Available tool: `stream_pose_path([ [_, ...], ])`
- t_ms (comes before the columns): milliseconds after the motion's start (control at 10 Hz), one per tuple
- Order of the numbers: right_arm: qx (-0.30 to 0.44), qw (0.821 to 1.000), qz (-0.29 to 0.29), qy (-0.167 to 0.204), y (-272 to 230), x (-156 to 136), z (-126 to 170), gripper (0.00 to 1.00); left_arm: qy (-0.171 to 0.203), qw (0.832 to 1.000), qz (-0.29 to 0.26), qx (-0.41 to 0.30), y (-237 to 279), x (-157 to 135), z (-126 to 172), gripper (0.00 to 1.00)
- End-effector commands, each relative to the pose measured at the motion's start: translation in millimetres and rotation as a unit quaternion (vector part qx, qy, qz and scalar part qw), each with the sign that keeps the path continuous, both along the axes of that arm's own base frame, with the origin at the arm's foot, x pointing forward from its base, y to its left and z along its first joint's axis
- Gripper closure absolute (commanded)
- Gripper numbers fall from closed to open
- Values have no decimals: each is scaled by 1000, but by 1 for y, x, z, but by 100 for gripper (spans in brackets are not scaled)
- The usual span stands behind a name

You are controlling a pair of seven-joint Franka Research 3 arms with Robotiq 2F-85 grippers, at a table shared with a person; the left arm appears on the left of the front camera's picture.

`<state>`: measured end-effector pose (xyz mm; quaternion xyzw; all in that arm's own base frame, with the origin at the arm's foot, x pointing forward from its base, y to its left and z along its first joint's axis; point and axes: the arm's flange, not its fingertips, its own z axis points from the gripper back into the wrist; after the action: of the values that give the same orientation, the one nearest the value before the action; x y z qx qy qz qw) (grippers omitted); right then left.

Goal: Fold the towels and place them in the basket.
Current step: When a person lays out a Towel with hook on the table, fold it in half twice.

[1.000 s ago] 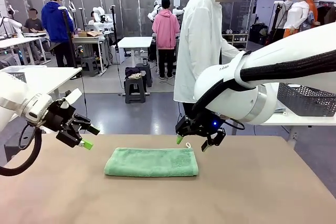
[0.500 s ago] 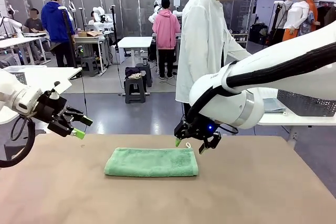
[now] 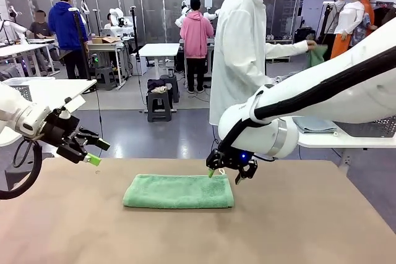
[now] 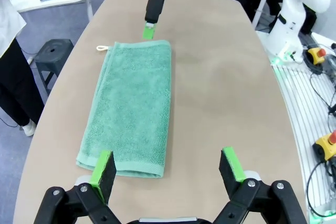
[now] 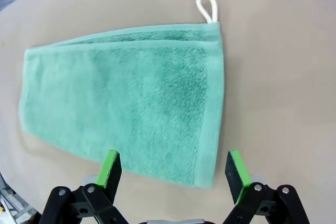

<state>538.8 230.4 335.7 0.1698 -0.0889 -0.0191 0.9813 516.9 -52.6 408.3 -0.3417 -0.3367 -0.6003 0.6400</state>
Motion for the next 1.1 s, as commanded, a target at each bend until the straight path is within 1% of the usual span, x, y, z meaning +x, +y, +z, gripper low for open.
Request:
stream_pose_path([
  [0,-9,1000,-14,17,7,20,-11,0,-5,1000,4,5,-2,-2,1,0],
  [200,-20,999,-17,26,11,23,-20,0,-5,1000,4,5,-2,-2,1,0],
  [600,-55,997,-30,53,24,30,-26,0,-5,1000,4,5,-2,-2,1,0],
  [800,-68,996,-30,53,25,30,-27,0,-5,1000,4,5,-2,-2,1,0],
  [900,-79,995,-32,48,26,31,-29,20,-5,1000,4,5,-2,-2,1,0],
  [1000,-83,995,-38,50,27,31,-31,20,-5,1000,4,5,-2,-2,1,0],
])
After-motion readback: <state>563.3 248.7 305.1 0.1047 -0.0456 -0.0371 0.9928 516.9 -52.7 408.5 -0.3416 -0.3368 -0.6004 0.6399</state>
